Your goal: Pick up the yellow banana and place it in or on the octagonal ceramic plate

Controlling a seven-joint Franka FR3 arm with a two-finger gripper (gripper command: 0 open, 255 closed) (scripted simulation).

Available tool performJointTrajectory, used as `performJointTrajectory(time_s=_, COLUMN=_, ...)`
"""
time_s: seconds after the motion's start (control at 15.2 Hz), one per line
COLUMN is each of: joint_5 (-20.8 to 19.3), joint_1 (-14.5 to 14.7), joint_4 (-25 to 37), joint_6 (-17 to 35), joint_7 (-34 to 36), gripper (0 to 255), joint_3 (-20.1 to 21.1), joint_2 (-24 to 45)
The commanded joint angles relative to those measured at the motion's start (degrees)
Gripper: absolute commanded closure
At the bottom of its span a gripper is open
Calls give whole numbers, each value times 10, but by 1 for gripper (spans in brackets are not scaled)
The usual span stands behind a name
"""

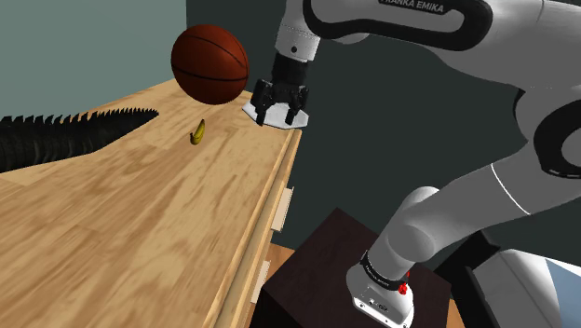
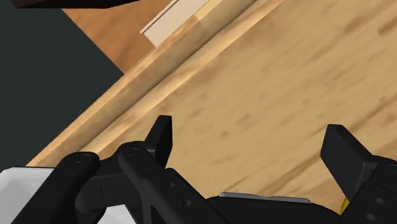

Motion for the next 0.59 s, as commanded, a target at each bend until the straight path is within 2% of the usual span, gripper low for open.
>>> performJointTrajectory(time_s=0.0, joint_5=10, joint_1=-4, joint_4=31, joint_6=-1, joint_7=72, gripper=0, joint_3=25, joint_2=40)
performJointTrajectory(time_s=0.53, joint_5=8, joint_1=-9, joint_4=208, joint_6=-10, joint_7=330, gripper=0, joint_3=88, joint_2=242)
